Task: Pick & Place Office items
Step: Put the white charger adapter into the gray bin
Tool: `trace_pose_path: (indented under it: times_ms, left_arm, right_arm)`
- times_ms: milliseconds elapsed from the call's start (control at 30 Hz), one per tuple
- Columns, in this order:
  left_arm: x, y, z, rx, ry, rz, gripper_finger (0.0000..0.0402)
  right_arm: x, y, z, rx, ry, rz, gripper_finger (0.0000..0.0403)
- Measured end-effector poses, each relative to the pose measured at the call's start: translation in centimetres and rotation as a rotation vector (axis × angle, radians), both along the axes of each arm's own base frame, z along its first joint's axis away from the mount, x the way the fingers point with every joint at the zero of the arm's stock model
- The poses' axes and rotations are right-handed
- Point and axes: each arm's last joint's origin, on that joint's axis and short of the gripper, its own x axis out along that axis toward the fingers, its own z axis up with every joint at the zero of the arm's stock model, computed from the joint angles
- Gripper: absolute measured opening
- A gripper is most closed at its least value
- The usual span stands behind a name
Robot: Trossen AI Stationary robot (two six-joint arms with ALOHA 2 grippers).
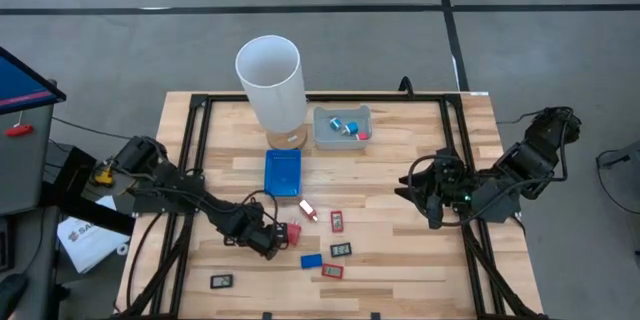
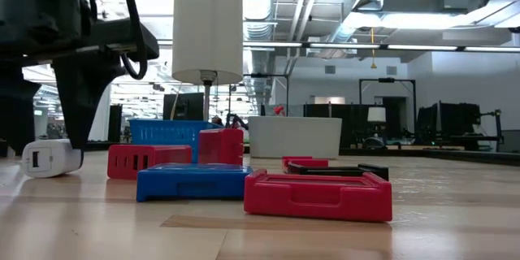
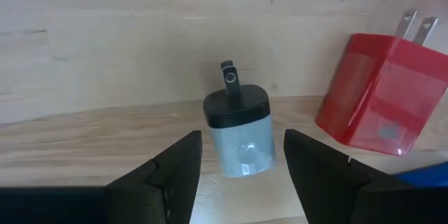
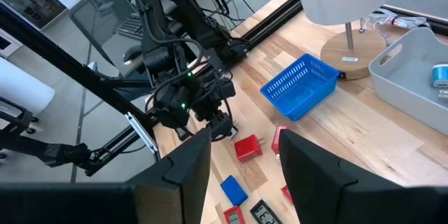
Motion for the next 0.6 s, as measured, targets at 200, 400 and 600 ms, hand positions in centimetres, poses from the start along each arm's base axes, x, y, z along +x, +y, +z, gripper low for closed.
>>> trace_pose_path:
  times_ms: [200,400,600]
  left_arm:
    - [0.1,0.4,0.0,0.011,0.012,0.012,0.0194]
    - [-0.4,0.6,-1.0,0.004,0.01,0.008,0.0176]
    - [-0.3,0.6,-1.2,-0.002,-0.009,-0.03,0.0168]
  right_arm:
    - [-0.1,0.1,0.0,0.001,-0.001,0.01,0.0162]
    - [-0.3,0.4,0.0,0.001,-0.002,0.025,0.0162]
    - [-0.4,0.6,0.0,0.012,-0.004,0.027,0.0162]
